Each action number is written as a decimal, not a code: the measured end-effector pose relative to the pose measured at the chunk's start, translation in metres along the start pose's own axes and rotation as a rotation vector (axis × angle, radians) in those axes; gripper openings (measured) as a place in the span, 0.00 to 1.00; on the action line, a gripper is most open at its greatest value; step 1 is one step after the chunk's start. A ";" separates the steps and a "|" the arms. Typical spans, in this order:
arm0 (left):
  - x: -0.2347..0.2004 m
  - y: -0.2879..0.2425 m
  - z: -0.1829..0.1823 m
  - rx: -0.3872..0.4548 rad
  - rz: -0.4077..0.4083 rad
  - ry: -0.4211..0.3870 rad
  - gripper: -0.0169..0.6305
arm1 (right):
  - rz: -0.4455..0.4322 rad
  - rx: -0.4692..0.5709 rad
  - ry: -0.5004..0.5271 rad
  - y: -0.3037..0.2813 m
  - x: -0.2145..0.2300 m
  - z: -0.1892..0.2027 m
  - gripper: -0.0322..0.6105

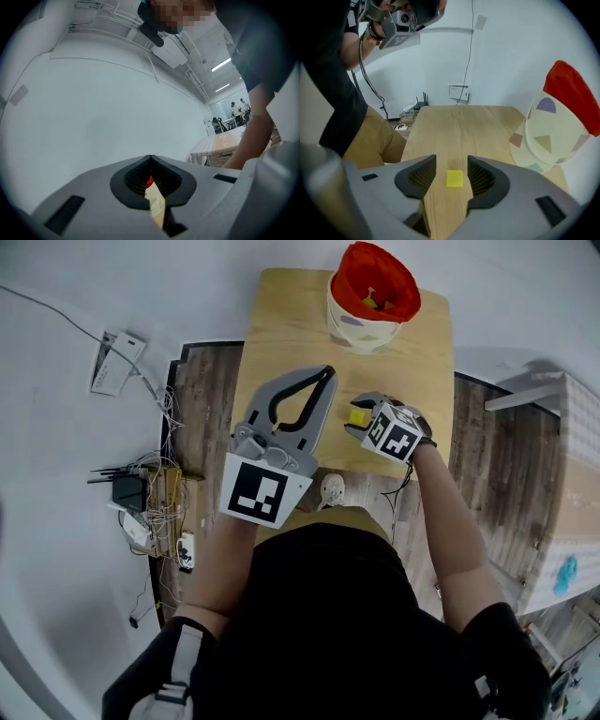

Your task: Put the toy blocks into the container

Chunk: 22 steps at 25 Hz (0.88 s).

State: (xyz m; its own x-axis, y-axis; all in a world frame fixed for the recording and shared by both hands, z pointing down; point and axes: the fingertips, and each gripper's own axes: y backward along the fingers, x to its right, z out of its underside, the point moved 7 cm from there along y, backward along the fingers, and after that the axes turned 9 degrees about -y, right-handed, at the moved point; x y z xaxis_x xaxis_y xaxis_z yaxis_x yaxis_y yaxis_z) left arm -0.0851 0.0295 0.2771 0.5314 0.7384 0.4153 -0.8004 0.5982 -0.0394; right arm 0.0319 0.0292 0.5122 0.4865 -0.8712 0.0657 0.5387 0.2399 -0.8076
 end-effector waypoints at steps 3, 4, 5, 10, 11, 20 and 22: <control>0.001 0.002 0.001 -0.005 -0.006 0.001 0.04 | -0.038 -0.086 0.025 -0.016 0.005 0.009 0.38; 0.000 0.004 0.002 -0.007 -0.008 0.002 0.04 | -0.046 -0.113 0.028 -0.020 0.007 0.011 0.38; 0.000 0.005 0.004 -0.010 -0.010 0.004 0.04 | -0.052 -0.139 0.029 -0.024 0.009 0.013 0.38; -0.005 0.015 0.011 -0.032 -0.030 0.017 0.04 | -0.068 -0.265 0.038 -0.042 0.016 0.018 0.38; -0.006 0.017 0.013 -0.037 -0.033 0.019 0.04 | -0.066 -0.286 0.039 -0.045 0.017 0.019 0.38; -0.012 0.026 0.019 -0.042 -0.059 0.031 0.04 | -0.095 -0.352 0.046 -0.056 0.014 0.019 0.30; -0.014 0.026 0.018 -0.040 -0.059 0.024 0.04 | -0.085 -0.354 0.066 -0.055 0.012 0.018 0.30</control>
State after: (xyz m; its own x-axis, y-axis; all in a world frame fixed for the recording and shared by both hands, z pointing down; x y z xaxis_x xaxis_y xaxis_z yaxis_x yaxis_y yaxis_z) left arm -0.1180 0.0295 0.2867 0.5840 0.7084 0.3965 -0.7561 0.6524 -0.0518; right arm 0.0202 0.0126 0.5682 0.3986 -0.9102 0.1126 0.2984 0.0126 -0.9544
